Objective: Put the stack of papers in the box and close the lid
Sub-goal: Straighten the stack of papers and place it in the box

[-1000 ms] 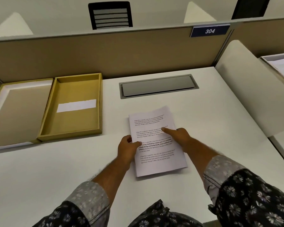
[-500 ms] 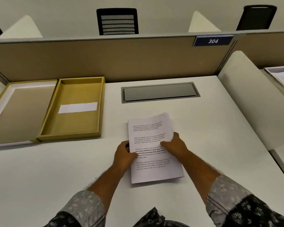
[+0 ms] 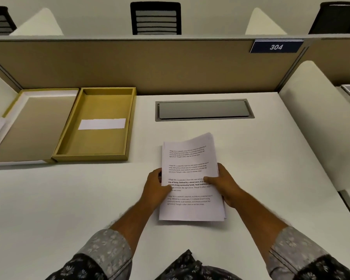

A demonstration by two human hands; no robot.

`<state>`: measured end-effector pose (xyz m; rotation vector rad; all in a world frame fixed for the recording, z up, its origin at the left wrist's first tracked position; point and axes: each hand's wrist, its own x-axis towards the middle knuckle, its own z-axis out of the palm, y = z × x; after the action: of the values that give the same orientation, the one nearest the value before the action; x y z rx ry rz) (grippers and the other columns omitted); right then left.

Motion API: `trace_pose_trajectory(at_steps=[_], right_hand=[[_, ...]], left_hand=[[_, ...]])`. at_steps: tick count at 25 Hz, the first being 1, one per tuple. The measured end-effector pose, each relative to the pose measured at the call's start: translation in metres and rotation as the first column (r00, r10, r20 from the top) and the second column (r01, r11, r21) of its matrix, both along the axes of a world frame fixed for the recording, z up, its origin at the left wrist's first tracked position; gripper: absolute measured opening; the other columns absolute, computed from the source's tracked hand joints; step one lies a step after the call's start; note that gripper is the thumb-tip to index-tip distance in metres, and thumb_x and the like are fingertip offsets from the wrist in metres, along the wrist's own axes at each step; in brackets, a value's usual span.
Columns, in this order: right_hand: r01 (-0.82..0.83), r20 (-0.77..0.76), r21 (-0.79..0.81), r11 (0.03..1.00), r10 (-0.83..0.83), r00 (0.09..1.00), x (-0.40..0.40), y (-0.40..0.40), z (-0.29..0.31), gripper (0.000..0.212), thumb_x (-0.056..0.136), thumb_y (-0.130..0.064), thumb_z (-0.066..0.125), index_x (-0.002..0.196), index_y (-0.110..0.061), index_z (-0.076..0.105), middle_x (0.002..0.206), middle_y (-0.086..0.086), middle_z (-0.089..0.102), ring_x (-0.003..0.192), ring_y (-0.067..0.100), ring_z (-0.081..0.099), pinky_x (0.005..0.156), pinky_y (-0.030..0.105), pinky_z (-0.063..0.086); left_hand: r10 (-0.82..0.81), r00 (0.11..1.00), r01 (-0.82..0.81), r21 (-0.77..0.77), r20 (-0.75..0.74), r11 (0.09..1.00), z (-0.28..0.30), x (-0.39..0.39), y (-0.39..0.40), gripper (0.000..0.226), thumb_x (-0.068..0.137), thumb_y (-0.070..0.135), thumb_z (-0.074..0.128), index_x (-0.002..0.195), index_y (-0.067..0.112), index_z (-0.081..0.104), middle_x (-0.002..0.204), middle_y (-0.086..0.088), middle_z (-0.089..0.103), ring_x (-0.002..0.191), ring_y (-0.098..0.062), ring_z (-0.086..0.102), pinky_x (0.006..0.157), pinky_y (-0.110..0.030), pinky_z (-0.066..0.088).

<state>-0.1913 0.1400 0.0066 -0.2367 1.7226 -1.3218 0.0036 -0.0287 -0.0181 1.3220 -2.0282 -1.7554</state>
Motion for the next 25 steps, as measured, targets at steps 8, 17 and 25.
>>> trace_pose_trajectory(at_steps=[8,17,25], right_hand=[[-0.031,-0.094,-0.273,0.962,0.006,0.996,0.010,0.018,0.026,0.053,0.090,-0.014,0.080,0.135,-0.034,0.061,0.131,0.001,0.074,0.113,0.029,0.077,0.089,0.054,0.066],[-0.106,-0.155,-0.388,0.915,0.049,0.987,0.023,0.016,0.035,0.055,0.092,-0.016,0.074,0.145,-0.023,0.061,0.133,0.006,0.074,0.124,0.026,0.070,0.093,0.033,0.062],[-0.192,-0.271,-0.203,0.960,0.133,0.953,0.023,0.012,0.014,0.047,0.096,0.003,0.064,0.133,-0.026,0.067,0.117,-0.002,0.076,0.111,0.023,0.072,0.086,0.034,0.065]], left_hand=[[0.102,0.987,-0.067,0.259,-0.126,0.964,0.025,0.017,-0.019,0.079,0.079,-0.009,0.082,0.147,0.011,0.048,0.134,-0.009,0.072,0.126,-0.031,0.067,0.110,-0.049,0.052],[0.124,0.972,-0.162,-0.183,-0.202,0.970,0.066,0.038,-0.011,0.048,0.083,-0.003,0.084,0.109,0.034,0.068,0.102,0.015,0.078,0.098,-0.005,0.076,0.081,-0.022,0.063],[0.122,0.975,-0.158,-0.192,-0.188,0.969,0.046,0.041,0.018,0.052,0.091,0.011,0.077,0.111,0.058,0.065,0.110,0.029,0.076,0.105,0.001,0.073,0.082,-0.015,0.058]])
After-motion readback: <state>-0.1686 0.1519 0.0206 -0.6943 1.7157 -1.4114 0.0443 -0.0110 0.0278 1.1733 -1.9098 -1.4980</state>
